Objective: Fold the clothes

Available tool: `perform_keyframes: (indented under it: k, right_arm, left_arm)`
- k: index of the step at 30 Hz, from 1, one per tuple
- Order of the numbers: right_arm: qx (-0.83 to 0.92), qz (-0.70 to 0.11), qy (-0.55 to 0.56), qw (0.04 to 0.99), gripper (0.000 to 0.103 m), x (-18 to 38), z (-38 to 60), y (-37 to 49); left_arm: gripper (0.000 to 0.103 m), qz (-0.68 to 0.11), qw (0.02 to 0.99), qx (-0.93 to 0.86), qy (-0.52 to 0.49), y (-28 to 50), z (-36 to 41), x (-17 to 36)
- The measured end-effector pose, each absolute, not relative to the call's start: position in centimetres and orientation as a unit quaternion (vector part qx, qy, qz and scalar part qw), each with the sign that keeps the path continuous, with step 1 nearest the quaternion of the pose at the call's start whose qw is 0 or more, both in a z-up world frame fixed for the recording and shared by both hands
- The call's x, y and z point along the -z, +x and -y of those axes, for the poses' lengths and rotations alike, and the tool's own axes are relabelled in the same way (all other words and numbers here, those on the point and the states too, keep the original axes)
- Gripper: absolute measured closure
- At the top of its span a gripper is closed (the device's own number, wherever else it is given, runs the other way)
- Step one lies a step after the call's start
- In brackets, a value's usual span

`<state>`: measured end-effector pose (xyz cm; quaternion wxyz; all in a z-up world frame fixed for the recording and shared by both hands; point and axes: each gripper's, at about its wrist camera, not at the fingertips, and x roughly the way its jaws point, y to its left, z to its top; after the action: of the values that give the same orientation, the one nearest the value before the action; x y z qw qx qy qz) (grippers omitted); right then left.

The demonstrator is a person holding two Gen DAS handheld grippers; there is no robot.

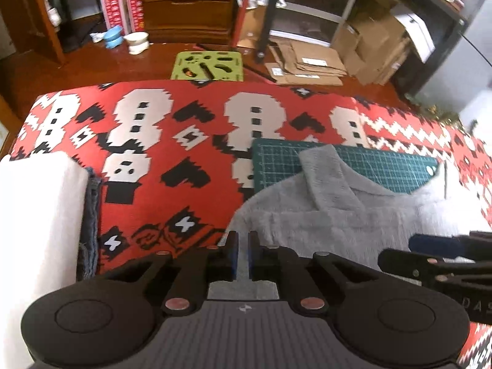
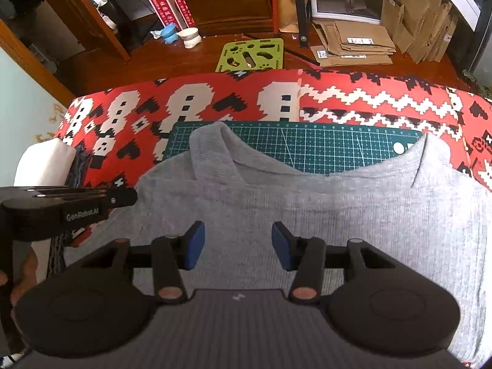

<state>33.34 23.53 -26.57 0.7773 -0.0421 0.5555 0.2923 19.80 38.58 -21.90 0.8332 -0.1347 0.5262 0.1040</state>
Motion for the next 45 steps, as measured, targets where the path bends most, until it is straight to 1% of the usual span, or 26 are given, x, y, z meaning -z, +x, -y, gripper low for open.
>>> perform_keyframes:
  k: [4, 10, 12, 13, 21, 23, 24, 25, 26, 27, 28, 29, 30, 35, 45]
  right_arm:
    - [-0.29, -0.556, -0.041, 0.778, 0.051, 26.6, -23.4, 33.3]
    - [-0.291, -0.555, -0.041, 0.778, 0.051, 26.5, -23.3, 33.3]
    - [-0.291, -0.555, -0.04, 0.778, 0.051, 26.4, -23.2, 33.2]
    - [-0.291, -0.555, -0.039, 0.778, 0.051, 26.4, -23.1, 33.2]
    - [-0.291, -0.555, -0.03, 0.779, 0.051, 26.4, -22.9, 33.2]
    - [-0.299, -0.552, -0.018, 0.778, 0.052, 26.3, -22.9, 33.2]
    - [-0.305, -0.551, -0.014, 0.777, 0.057, 26.2, -23.0, 33.2]
    - [-0.311, -0.551, -0.014, 0.774, 0.07, 26.2, -23.1, 33.2]
    - [-0.314, -0.551, -0.017, 0.773, 0.079, 26.3, -23.3, 33.1]
    - [-0.316, -0.552, -0.021, 0.772, 0.09, 26.4, -23.5, 33.1]
    - [-0.318, -0.552, -0.025, 0.771, 0.092, 26.6, -23.8, 33.1]
    - [-0.32, -0.551, -0.025, 0.77, 0.092, 26.6, -24.0, 33.2]
    - [-0.322, -0.55, -0.023, 0.77, 0.093, 26.7, -24.2, 33.2]
    - [-0.349, -0.549, -0.013, 0.759, 0.095, 26.7, -25.8, 33.1]
    - [-0.419, -0.559, -0.023, 0.715, 0.097, 27.1, -29.8, 29.7]
  left_arm:
    - [0.096, -0.521, 0.839, -0.094, -0.129, 19.8, -38.1, 21.8]
    - [0.096, -0.529, 0.834, -0.086, -0.131, 20.6, -38.1, 22.6]
    - [0.098, -0.532, 0.833, -0.091, -0.124, 20.7, -38.1, 22.8]
    - [0.102, -0.529, 0.834, -0.098, -0.121, 20.7, -38.1, 22.8]
    - [0.102, -0.528, 0.836, -0.11, -0.101, 20.2, -37.9, 22.4]
    - [0.1, -0.534, 0.832, -0.107, -0.1, 20.3, -37.9, 22.6]
    - [0.099, -0.537, 0.831, -0.105, -0.099, 20.4, -37.8, 22.7]
    - [0.097, -0.537, 0.831, -0.108, -0.101, 20.4, -38.0, 22.7]
    - [0.094, -0.536, 0.831, -0.111, -0.104, 20.3, -38.1, 22.7]
    - [0.093, -0.533, 0.831, -0.114, -0.11, 20.2, -38.3, 22.5]
    - [0.089, -0.532, 0.83, -0.118, -0.116, 20.1, -38.5, 22.4]
    - [0.082, -0.531, 0.829, -0.123, -0.121, 20.0, -38.7, 22.3]
    - [0.08, -0.53, 0.828, -0.128, -0.127, 19.9, -38.9, 22.2]
    - [0.08, -0.534, 0.819, -0.14, -0.156, 17.8, -39.5, 21.7]
    - [0.081, -0.548, 0.795, -0.156, -0.207, 13.1, -40.0, 21.1]
